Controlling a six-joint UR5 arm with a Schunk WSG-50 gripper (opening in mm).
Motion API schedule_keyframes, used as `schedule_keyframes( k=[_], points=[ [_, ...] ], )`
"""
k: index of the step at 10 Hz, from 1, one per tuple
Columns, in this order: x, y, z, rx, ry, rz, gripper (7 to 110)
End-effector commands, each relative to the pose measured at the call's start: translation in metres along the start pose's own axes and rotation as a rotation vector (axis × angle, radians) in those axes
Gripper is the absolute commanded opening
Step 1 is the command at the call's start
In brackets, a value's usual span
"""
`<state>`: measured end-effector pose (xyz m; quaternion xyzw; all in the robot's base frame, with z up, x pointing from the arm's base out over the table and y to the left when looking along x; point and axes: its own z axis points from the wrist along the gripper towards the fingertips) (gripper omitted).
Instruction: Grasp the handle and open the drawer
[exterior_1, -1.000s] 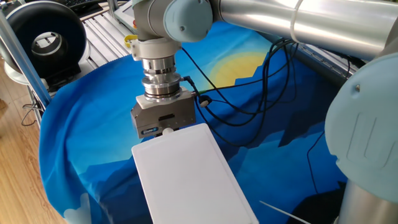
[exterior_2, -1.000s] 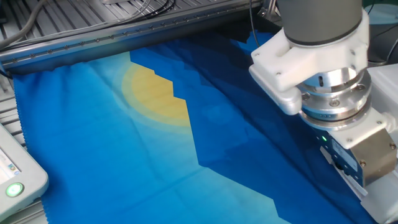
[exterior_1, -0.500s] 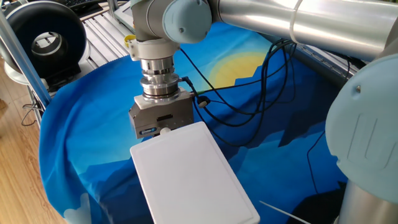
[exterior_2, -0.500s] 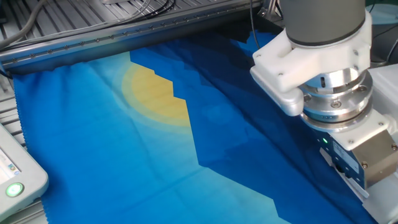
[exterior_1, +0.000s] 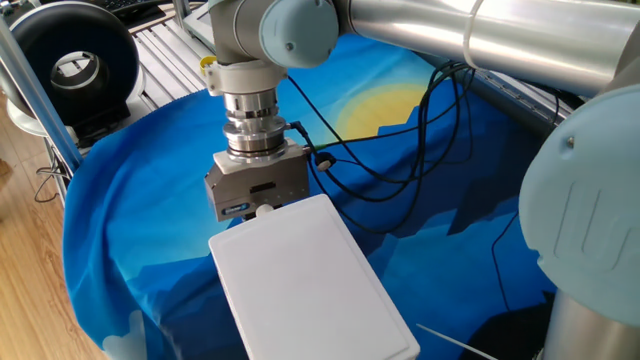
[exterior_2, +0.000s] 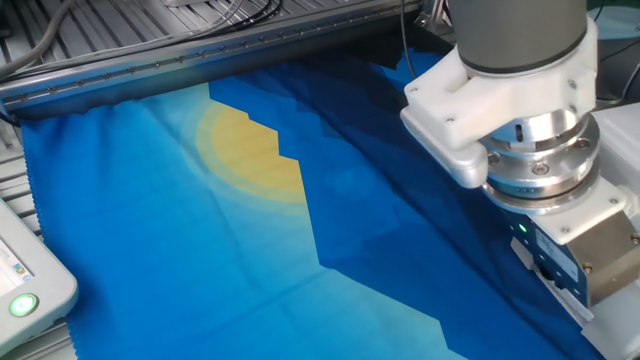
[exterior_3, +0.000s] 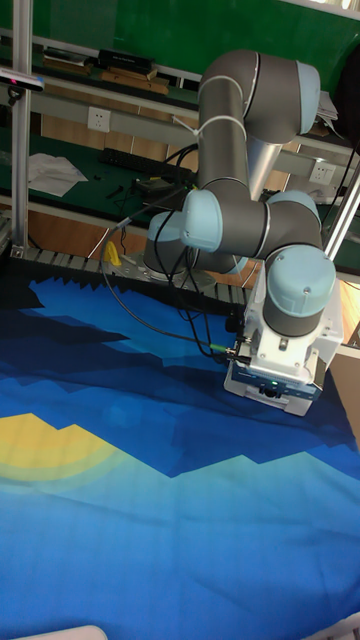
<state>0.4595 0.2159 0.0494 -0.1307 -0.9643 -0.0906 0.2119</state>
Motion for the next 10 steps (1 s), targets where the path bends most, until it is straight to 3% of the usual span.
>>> schedule_keyframes(
  k=[1,10],
  points=[
    [0.003,0.002,-0.004,-0.011,0.005,0.003,7],
    [-0.013,-0.005,-0.009,-0.015,-0.003,-0.001,7]
  ],
)
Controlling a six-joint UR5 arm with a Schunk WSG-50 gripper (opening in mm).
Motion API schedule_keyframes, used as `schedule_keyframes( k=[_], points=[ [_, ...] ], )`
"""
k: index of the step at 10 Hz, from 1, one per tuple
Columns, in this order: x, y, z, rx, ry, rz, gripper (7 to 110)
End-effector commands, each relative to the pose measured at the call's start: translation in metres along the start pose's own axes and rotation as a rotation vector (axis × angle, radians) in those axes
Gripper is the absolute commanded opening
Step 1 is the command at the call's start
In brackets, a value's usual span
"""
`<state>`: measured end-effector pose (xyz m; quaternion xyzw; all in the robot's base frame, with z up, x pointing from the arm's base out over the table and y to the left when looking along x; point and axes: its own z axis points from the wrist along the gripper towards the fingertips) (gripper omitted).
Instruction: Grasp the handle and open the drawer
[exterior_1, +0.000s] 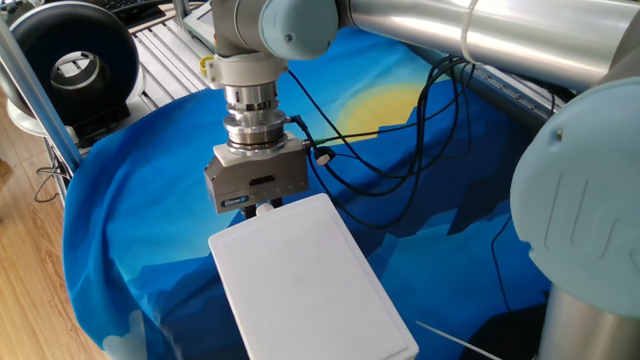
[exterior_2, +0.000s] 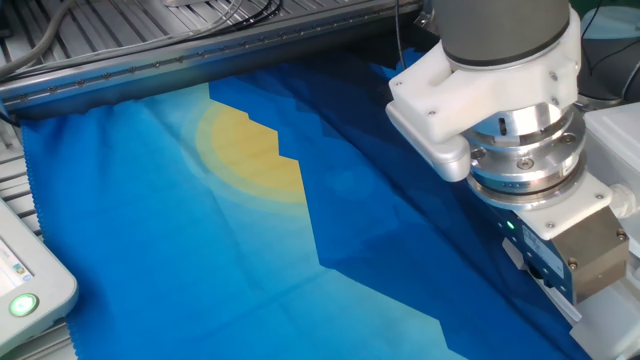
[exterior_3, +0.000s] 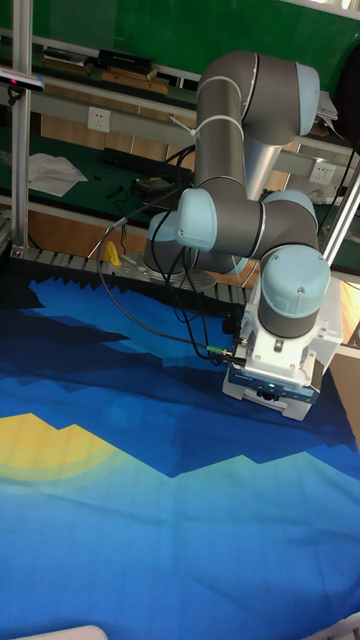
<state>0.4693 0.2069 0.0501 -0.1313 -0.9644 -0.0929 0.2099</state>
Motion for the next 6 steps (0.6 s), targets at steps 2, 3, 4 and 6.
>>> schedule_keyframes(
  k=[2,3,4,6],
  points=[
    [-0.0057,-0.0011,-0.0037,-0.007,-0.001,-0.006,7],
    [-0.0063,-0.002,-0.005,-0.007,0.001,-0.007,7],
    [-0.0066,-0.0035,-0.0062,-0.005,0.003,-0.008,7],
    [-0.0069,-0.0039,-0.007,-0.004,0.005,-0.01,7]
  ],
)
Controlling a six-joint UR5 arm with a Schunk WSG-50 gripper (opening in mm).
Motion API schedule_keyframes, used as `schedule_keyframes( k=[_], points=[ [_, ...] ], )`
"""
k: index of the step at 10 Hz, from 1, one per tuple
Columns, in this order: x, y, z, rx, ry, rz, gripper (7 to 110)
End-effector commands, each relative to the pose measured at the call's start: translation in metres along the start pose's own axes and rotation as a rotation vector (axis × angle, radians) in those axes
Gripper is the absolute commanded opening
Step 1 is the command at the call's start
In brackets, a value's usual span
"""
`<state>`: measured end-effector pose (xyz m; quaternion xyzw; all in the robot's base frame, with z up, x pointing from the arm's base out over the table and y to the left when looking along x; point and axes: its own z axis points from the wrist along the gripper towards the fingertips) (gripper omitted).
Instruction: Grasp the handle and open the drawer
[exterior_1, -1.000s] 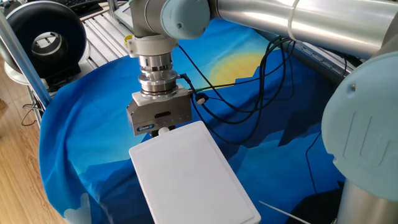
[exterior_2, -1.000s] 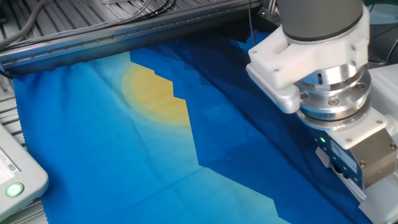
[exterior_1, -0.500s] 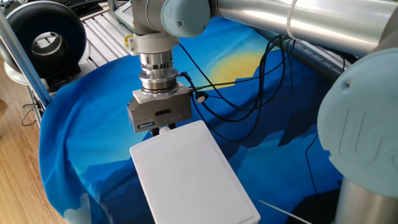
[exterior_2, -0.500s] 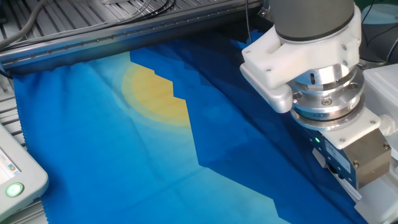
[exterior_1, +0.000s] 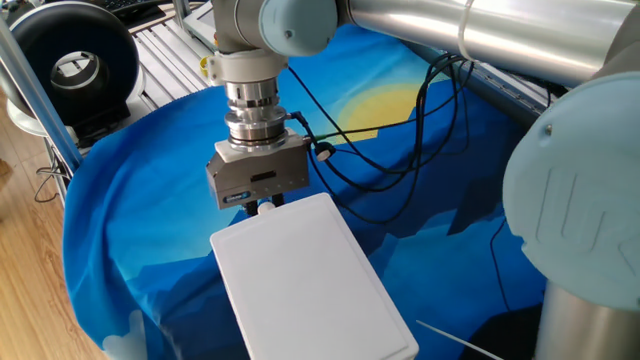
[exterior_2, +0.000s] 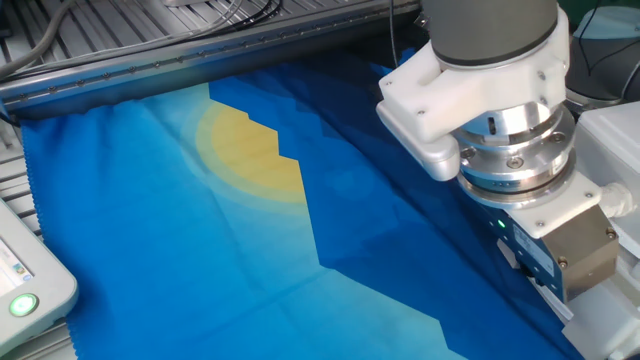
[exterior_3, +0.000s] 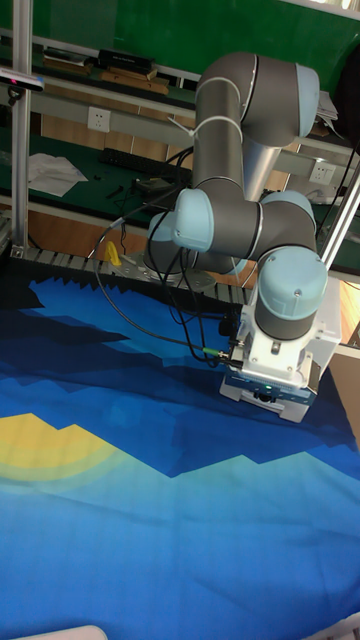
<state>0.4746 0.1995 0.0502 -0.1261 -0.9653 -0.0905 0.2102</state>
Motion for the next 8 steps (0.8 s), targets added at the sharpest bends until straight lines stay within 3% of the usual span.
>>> schedule_keyframes(
  k=[1,8],
  points=[
    [-0.0007,0.0028,-0.003,-0.01,0.004,-0.002,7],
    [-0.0034,0.0091,-0.0031,-0.018,0.002,-0.004,7]
  ],
)
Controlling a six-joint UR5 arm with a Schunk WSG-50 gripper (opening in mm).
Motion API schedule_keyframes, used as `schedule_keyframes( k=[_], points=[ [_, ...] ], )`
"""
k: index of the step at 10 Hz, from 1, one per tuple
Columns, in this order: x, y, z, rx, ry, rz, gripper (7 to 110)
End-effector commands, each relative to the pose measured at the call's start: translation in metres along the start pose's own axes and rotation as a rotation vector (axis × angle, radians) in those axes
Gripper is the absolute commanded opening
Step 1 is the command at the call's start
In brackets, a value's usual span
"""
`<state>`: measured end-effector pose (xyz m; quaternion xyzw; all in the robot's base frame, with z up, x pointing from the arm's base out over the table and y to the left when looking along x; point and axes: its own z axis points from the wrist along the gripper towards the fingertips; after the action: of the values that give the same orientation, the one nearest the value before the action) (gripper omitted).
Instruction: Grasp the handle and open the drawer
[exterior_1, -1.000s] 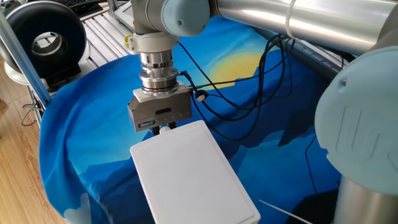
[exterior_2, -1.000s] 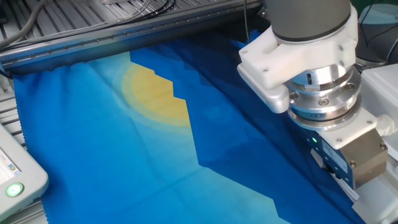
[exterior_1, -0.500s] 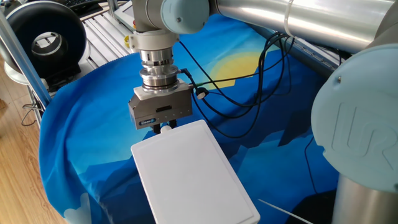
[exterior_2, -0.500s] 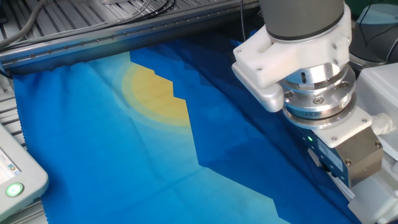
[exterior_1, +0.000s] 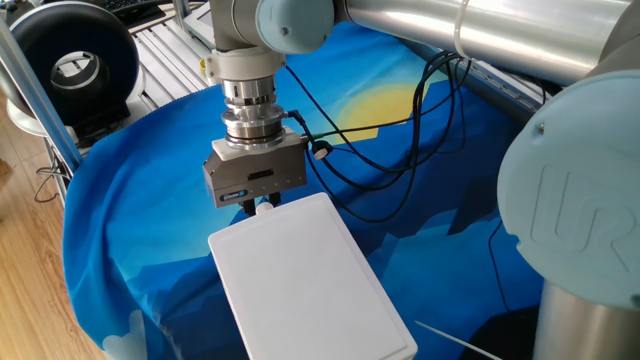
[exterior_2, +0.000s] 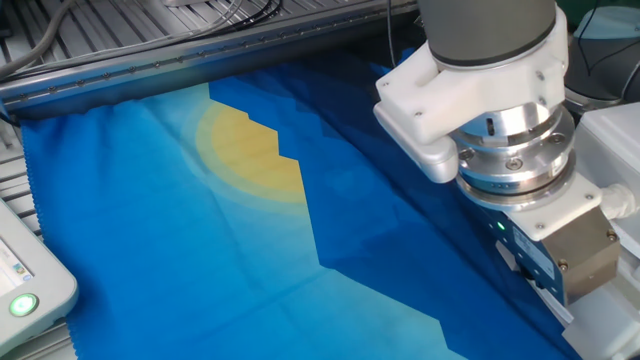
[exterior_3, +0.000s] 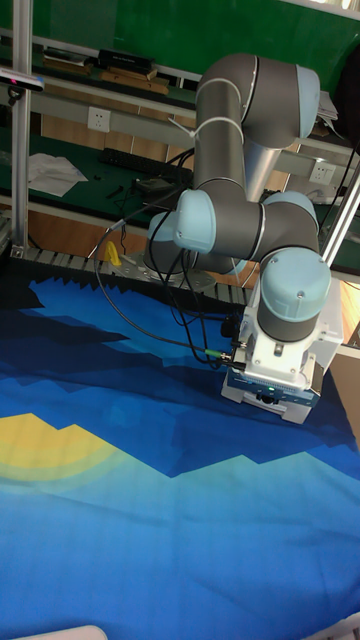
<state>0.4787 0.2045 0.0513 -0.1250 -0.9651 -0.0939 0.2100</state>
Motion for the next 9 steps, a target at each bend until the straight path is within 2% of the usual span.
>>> schedule_keyframes(
  k=[1,9],
  points=[
    [-0.0032,0.0023,-0.0016,-0.01,-0.003,-0.004,7],
    [-0.0083,0.0034,-0.0061,-0.011,-0.003,-0.01,7]
  ],
)
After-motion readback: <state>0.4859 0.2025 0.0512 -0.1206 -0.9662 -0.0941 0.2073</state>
